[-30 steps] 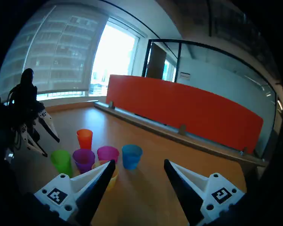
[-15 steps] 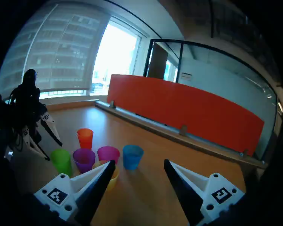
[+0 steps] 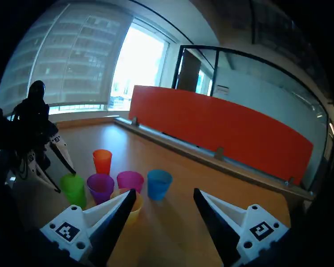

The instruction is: Pour water

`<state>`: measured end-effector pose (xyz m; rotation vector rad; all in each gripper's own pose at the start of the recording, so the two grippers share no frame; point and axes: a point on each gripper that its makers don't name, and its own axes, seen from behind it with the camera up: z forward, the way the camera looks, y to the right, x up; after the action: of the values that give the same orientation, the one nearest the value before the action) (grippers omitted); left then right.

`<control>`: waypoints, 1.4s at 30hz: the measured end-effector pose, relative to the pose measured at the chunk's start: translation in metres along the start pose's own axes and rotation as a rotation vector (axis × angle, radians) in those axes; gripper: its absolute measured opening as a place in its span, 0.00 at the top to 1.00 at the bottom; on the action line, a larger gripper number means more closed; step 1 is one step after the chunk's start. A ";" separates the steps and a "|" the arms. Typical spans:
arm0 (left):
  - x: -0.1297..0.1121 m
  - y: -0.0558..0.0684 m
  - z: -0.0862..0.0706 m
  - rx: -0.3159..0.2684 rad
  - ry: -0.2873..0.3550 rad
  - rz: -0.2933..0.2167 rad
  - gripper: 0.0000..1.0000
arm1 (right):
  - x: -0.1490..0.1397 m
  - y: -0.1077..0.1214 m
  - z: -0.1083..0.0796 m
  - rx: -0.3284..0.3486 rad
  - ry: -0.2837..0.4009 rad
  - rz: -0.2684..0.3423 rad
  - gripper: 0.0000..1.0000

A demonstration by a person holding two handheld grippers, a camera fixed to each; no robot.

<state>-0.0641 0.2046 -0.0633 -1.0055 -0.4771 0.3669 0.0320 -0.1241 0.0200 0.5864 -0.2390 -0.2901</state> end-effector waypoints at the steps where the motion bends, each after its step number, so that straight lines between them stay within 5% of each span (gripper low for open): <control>1: 0.000 0.000 0.001 0.000 -0.001 -0.001 0.09 | 0.000 0.000 0.000 0.000 0.000 0.000 0.00; 42: -0.003 0.001 0.027 0.013 -0.010 0.053 0.09 | -0.008 0.005 -0.003 -0.009 -0.004 -0.004 0.00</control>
<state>-0.0811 0.2228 -0.0529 -1.0057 -0.4574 0.4219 0.0269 -0.1162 0.0191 0.5773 -0.2403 -0.2964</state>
